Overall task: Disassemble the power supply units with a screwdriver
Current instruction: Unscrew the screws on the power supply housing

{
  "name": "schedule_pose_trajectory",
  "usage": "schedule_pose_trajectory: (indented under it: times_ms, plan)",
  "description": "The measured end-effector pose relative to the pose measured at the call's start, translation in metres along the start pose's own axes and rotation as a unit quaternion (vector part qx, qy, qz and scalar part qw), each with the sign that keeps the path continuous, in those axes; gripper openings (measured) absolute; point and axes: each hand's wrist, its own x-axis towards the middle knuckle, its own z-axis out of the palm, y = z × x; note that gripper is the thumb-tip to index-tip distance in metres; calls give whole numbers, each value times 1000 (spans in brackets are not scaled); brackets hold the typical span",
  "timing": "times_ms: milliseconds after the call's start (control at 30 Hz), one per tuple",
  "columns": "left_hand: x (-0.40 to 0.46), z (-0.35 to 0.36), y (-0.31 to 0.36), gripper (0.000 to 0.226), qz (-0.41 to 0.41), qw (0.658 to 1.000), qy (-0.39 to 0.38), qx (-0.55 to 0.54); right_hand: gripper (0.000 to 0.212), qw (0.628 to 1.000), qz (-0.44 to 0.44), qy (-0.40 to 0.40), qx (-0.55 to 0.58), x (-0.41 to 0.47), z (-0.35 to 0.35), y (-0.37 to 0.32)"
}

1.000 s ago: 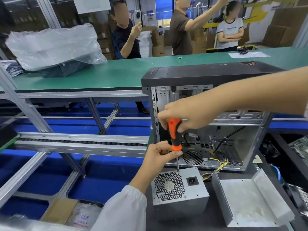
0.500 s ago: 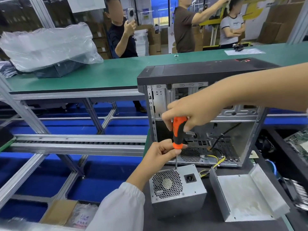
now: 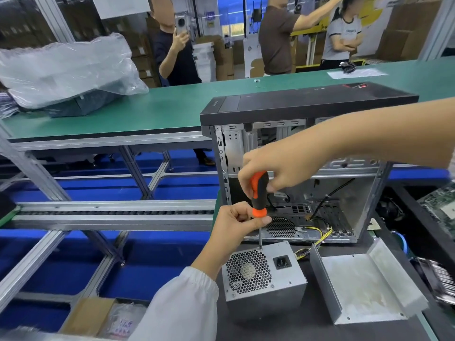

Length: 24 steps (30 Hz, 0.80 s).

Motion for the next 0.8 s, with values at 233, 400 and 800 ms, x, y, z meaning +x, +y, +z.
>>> schedule_pose_trajectory:
  times_ms: [233, 400, 800]
  plan:
    - [2, -3, 5, 13, -26, 999, -38, 0, 57, 971, 144, 103, -163, 16, 14, -5]
    - [0, -9, 6, 14, 4, 995, -81, 49, 13, 997, 31, 11, -64, 7, 3, 1]
    - [6, 0, 3, 13, -17, 999, -41, 8, 20, 990, 58, 27, -125, 12, 6, 1]
